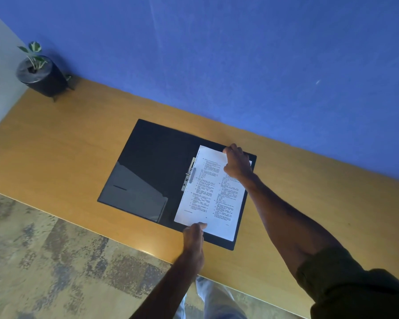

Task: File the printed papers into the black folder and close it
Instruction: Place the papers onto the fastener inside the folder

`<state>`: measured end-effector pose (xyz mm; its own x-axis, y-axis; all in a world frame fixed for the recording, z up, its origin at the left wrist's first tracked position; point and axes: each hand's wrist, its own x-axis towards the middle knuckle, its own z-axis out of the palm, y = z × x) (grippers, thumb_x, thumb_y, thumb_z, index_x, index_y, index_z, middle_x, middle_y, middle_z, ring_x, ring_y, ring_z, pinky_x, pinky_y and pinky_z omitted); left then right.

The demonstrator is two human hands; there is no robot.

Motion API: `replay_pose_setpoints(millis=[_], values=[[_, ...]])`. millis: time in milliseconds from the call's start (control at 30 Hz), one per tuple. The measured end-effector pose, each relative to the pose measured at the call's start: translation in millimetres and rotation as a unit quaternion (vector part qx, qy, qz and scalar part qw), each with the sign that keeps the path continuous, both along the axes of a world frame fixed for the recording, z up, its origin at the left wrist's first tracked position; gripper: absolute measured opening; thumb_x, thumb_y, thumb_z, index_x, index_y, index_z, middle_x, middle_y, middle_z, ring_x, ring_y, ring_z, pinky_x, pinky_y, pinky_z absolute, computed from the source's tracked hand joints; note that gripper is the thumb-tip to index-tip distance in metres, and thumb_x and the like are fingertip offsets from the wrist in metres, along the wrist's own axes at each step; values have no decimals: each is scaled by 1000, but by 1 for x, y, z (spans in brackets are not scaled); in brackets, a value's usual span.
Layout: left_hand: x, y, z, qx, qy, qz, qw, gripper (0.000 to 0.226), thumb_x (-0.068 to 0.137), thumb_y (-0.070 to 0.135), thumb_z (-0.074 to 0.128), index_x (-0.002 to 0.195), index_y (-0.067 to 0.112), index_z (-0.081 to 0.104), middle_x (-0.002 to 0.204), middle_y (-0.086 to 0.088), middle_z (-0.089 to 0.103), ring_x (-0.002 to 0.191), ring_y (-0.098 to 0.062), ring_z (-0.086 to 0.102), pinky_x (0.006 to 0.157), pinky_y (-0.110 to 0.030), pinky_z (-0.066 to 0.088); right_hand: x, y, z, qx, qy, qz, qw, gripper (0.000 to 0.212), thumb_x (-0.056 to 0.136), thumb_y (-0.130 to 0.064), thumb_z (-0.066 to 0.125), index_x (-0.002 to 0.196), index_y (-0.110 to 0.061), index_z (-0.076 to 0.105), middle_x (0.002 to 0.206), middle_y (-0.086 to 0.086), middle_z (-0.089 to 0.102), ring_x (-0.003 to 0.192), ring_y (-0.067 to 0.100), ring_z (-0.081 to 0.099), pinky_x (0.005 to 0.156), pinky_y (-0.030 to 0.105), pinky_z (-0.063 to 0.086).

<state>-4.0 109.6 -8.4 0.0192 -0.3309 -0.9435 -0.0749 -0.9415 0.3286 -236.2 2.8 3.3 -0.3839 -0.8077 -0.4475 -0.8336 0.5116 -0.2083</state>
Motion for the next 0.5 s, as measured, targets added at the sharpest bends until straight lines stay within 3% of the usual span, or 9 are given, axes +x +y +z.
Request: replay_pose_setpoints(millis=[67,133,233,333,433,500], values=[[2,0,-1,2,2,-11,1000,25,104,3,60,122,-13,57,115,-20,54,110,-28,51,124,-41,40,0,1,0,-1,-2,-2,1000,61,97,5,64,155,-6,51,159,9,45,152,28,44,122,52,44],[6,-1,-1,0,7,-20,1000,19,105,4,60,121,-5,57,114,-11,50,112,-25,50,118,-37,43,-1,1,1,-5,-11,-11,1000,62,98,4,61,157,-8,50,160,8,44,153,28,42,124,53,40],[17,0,3,-3,18,-23,1000,18,106,7,59,123,2,60,122,-11,54,117,-25,52,110,-34,45,-5,6,3,-34,-21,-49,998,62,101,0,58,161,-12,48,161,6,46,155,25,43,129,51,34],[32,-2,4,-12,15,-22,1000,19,109,11,55,125,0,59,120,-13,56,116,-27,55,110,-40,47,-4,17,5,-75,-26,-89,993,61,102,-4,57,161,-15,49,161,3,50,153,24,47,129,48,35],[43,-11,-1,-80,-63,-59,993,18,106,2,58,121,-6,64,120,-20,65,115,-32,64,111,-47,56,13,36,4,-105,-28,-112,988,59,104,-8,58,161,-16,50,162,3,49,154,24,47,128,47,37],[46,-22,-3,-162,-105,-105,976,30,104,1,60,132,-7,64,135,-24,68,125,-39,66,115,-52,55,31,50,2,-113,-45,-125,985,59,105,-10,58,162,-16,48,164,3,47,156,23,45,127,48,40]])
